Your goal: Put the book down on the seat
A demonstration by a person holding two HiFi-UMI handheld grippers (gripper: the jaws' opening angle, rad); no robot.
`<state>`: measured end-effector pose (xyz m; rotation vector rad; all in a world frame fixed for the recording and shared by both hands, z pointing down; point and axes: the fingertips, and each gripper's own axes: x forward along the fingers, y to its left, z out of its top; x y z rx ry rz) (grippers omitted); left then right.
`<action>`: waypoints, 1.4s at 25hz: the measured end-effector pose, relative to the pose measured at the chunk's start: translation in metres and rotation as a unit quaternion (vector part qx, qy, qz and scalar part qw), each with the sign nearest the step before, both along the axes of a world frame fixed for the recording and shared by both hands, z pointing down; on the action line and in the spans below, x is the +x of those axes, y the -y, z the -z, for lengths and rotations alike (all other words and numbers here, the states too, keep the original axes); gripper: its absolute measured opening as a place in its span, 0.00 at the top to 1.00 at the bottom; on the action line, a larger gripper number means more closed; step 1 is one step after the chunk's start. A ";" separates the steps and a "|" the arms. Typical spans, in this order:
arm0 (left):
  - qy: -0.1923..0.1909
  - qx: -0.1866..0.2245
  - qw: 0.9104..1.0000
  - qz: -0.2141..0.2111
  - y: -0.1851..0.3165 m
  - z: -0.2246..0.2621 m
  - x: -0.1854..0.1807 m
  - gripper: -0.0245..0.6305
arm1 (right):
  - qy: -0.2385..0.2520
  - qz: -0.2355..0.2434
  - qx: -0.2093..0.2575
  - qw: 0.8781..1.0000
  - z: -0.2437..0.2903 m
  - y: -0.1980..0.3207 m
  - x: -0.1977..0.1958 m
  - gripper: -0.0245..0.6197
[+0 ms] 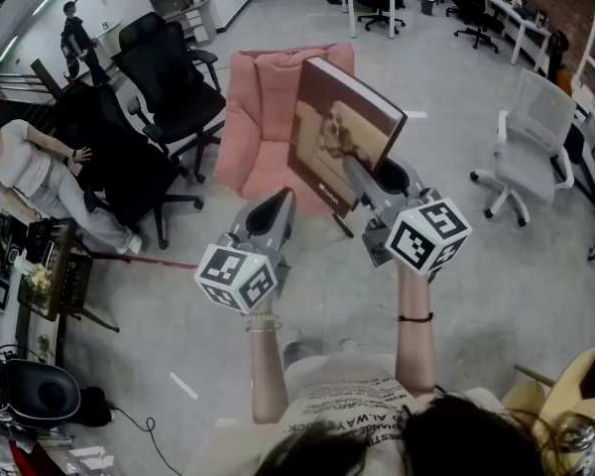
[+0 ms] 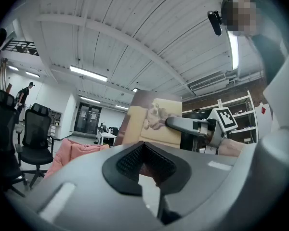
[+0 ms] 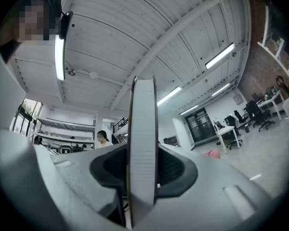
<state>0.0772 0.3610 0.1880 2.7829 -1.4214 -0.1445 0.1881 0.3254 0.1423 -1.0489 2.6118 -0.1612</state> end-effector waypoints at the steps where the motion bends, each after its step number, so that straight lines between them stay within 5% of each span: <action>1: 0.001 -0.001 1.000 0.000 0.000 -0.001 0.001 0.98 | 0.000 0.000 0.000 1.000 0.000 0.000 0.000 0.73; 16: 0.014 -0.019 1.000 0.013 -0.011 -0.012 0.004 0.98 | 0.006 0.006 -0.017 1.000 -0.005 0.008 0.007 0.73; 21: -0.003 -0.023 0.999 0.041 -0.009 -0.016 -0.024 0.98 | 0.023 0.015 -0.035 0.999 -0.018 0.021 -0.015 0.73; 35: -0.007 -0.057 0.997 0.047 0.075 -0.038 -0.080 0.98 | -0.005 0.021 -0.075 0.997 -0.054 0.099 -0.076 0.73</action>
